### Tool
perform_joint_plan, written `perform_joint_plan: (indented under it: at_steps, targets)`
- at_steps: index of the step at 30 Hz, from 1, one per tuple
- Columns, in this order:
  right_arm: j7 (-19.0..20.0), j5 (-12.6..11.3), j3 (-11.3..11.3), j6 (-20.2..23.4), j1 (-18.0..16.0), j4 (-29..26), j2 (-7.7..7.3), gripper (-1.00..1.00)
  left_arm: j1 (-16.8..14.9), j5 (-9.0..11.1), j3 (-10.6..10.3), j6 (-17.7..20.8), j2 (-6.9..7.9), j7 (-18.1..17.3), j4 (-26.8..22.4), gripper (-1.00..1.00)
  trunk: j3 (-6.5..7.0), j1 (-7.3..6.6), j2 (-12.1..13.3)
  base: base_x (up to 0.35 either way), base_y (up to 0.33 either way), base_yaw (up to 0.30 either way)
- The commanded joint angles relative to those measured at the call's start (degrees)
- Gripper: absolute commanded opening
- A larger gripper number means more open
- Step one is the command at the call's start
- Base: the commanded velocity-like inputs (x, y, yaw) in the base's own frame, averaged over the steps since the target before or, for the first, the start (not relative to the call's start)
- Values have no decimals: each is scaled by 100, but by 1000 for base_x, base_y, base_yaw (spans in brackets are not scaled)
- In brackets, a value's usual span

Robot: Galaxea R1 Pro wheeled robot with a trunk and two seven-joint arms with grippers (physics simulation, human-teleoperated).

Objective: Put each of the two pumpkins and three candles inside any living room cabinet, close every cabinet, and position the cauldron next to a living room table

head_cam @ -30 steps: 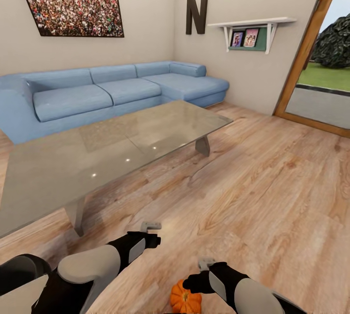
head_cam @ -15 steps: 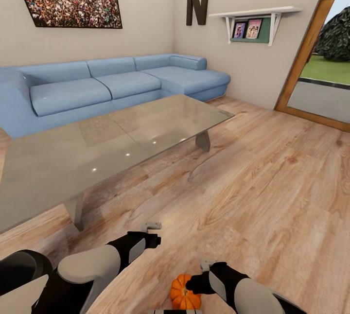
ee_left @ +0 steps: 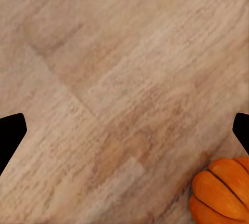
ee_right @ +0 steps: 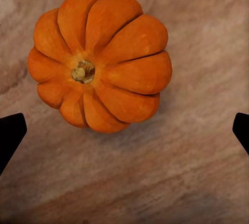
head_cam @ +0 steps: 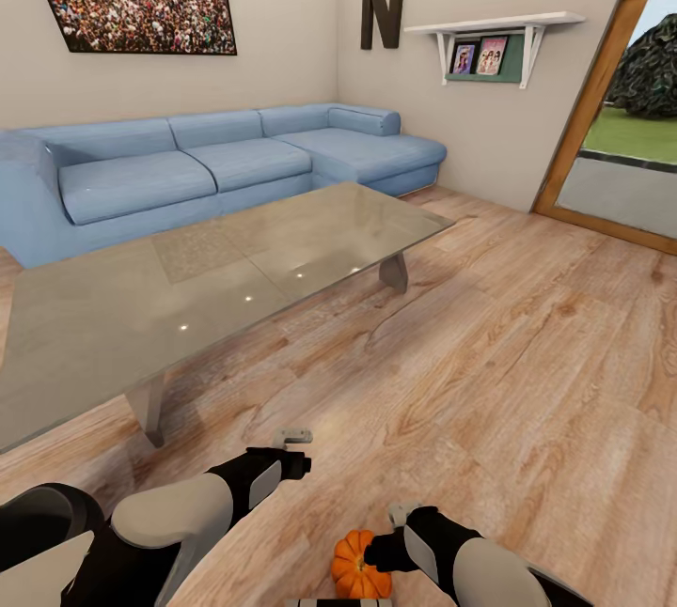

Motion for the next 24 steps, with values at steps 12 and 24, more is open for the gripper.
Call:
perform_joint_plan:
  at_steps: [12, 24]
  targets:
    - [27, 69, -30, 0, 0, -14, 2, 100, -5, 48, -46, 11, 1, 32, -20, 100, -71, 7, -6, 0, 1, 0]
    - [27, 69, -32, -10, 0, -16, 2, 100, -5, 48, -44, 8, 1, 32, -20, 100, -160, 17, -11, 0, 28, 0]
